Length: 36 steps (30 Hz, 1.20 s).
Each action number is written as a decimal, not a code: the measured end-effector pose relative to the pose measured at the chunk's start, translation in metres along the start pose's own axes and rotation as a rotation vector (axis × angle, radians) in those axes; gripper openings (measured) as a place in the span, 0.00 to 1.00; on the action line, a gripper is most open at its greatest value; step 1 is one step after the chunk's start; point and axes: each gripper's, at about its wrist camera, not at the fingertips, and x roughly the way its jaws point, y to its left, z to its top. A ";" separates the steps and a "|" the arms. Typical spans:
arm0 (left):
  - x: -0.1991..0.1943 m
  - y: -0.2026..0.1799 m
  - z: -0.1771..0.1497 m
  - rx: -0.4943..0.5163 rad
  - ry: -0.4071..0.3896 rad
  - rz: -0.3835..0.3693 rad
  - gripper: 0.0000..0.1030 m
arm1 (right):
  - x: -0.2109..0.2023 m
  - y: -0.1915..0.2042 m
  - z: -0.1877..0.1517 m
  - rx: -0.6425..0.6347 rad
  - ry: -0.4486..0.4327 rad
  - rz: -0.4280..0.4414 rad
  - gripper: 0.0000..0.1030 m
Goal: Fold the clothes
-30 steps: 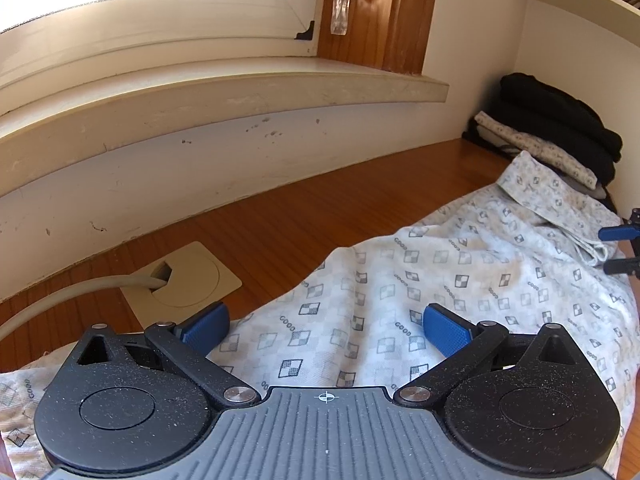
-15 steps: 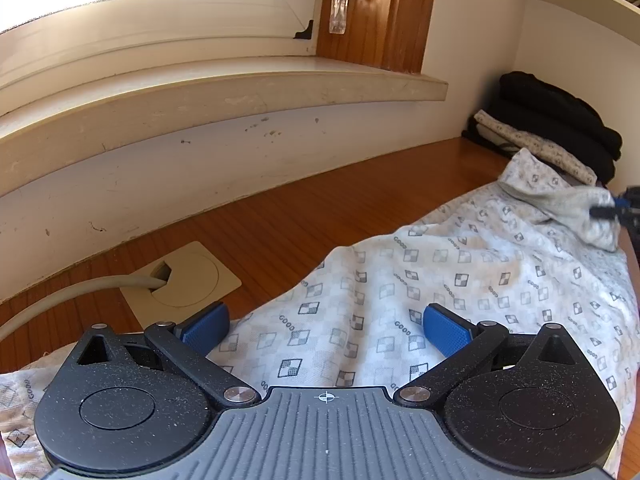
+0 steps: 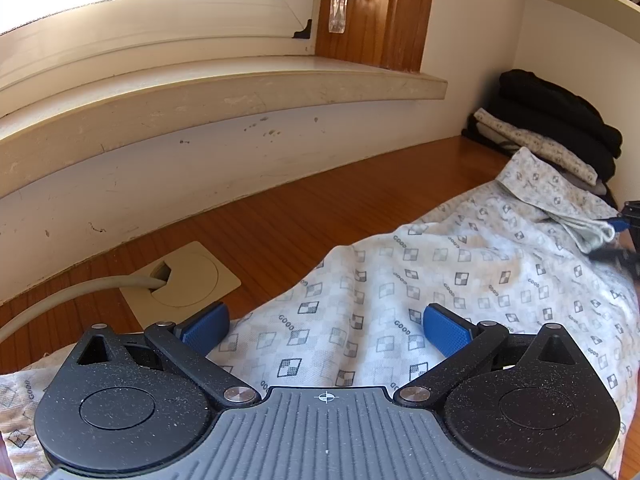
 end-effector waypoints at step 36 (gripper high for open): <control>-0.211 0.062 -0.041 -0.110 -0.213 -0.062 1.00 | -0.023 0.193 0.254 -0.122 -0.375 0.388 0.12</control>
